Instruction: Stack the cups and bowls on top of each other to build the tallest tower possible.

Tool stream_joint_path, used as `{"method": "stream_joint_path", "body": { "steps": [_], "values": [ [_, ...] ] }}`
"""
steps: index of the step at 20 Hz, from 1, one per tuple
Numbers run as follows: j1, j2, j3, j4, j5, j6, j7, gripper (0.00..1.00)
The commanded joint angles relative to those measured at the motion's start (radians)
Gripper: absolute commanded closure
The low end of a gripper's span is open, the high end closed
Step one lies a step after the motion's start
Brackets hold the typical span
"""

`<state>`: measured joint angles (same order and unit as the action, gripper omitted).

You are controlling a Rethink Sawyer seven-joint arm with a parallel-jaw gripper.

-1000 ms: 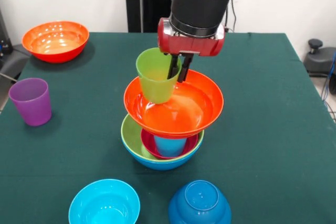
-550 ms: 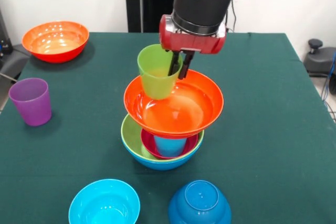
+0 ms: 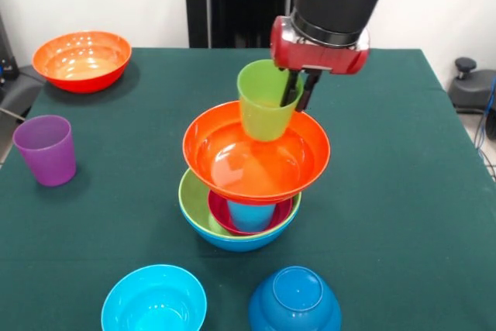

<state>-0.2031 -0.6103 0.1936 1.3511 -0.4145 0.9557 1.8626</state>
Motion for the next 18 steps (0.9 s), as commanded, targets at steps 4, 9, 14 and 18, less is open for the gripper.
{"method": "stream_joint_path", "body": {
  "steps": [4, 9, 14, 18],
  "values": [
    [0.017, 0.013, -0.027, 0.003, 0.036, -0.052, 0.167, 1.00],
    [-0.003, 0.007, -0.027, -0.001, 0.050, -0.043, 0.129, 1.00],
    [-0.021, 0.038, -0.020, -0.039, 0.059, -0.039, 0.097, 1.00],
    [-0.028, 0.043, -0.015, -0.055, 0.069, -0.019, 0.087, 1.00]
  ]
}}
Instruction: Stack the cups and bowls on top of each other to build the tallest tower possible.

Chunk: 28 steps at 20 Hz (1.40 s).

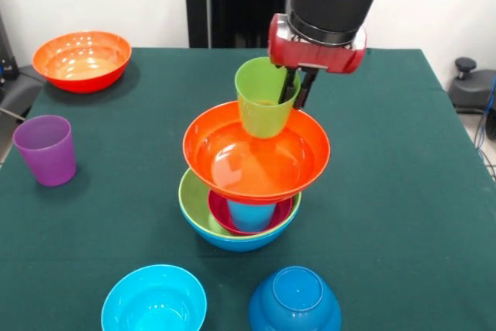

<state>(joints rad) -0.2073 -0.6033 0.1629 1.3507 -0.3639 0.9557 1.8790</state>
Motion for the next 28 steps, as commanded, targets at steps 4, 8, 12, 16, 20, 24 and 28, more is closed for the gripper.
{"method": "stream_joint_path", "body": {
  "steps": [4, 8, 12, 16, 20, 24, 28],
  "values": [
    [-0.022, 0.035, 0.013, -0.066, 0.024, -0.001, 0.070, 1.00],
    [-0.011, 0.035, 0.008, -0.066, 0.031, 0.001, 0.084, 1.00],
    [0.001, 0.053, 0.007, -0.094, 0.033, 0.007, 0.096, 1.00],
    [0.014, 0.058, 0.006, -0.121, 0.044, 0.033, 0.101, 1.00],
    [0.029, 0.100, 0.020, -0.233, 0.033, 0.073, 0.049, 1.00],
    [0.043, 0.150, 0.028, -0.339, 0.023, 0.117, 0.015, 1.00],
    [0.037, 0.155, 0.026, -0.321, 0.033, 0.086, 0.011, 1.00]
  ]
}}
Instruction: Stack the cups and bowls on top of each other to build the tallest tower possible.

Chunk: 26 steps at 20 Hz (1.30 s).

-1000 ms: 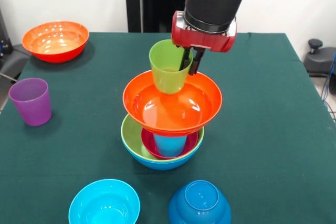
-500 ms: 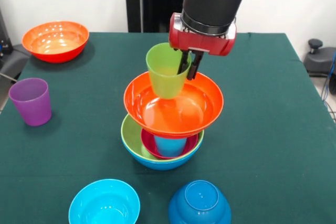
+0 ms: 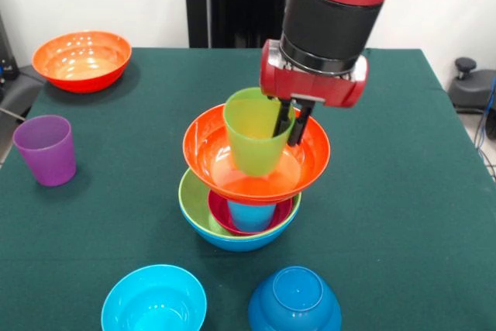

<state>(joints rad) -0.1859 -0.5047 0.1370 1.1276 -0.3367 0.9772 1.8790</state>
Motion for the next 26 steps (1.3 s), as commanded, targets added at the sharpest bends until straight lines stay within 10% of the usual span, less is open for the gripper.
{"method": "stream_joint_path", "body": {
  "steps": [1, 26],
  "values": [
    [0.011, 0.055, 0.051, -0.086, 0.009, 0.051, 0.009, 1.00],
    [-0.004, 0.011, 0.033, 0.047, 0.018, -0.050, 0.024, 1.00]
  ]
}}
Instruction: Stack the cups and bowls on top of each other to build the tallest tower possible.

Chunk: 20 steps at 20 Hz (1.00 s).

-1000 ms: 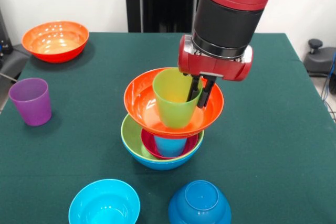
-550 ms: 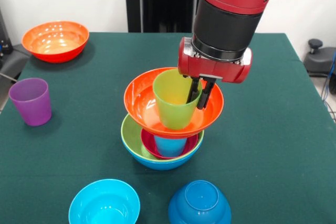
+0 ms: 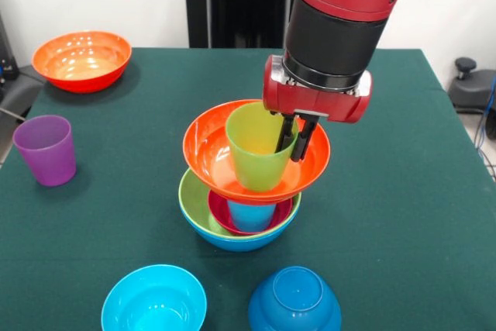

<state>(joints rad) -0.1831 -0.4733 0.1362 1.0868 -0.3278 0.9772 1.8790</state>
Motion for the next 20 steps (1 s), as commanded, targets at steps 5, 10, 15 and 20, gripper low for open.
{"method": "stream_joint_path", "body": {
  "steps": [5, 10, 15, 20],
  "values": [
    [-0.009, -0.059, 0.030, 0.129, 0.016, -0.039, 0.017, 1.00],
    [-0.011, -0.077, 0.030, 0.129, 0.020, -0.012, 0.009, 1.00],
    [-0.006, -0.083, 0.025, 0.147, 0.010, -0.031, 0.021, 1.00],
    [-0.006, -0.079, 0.026, 0.138, 0.003, -0.034, 0.018, 1.00]
  ]
}}
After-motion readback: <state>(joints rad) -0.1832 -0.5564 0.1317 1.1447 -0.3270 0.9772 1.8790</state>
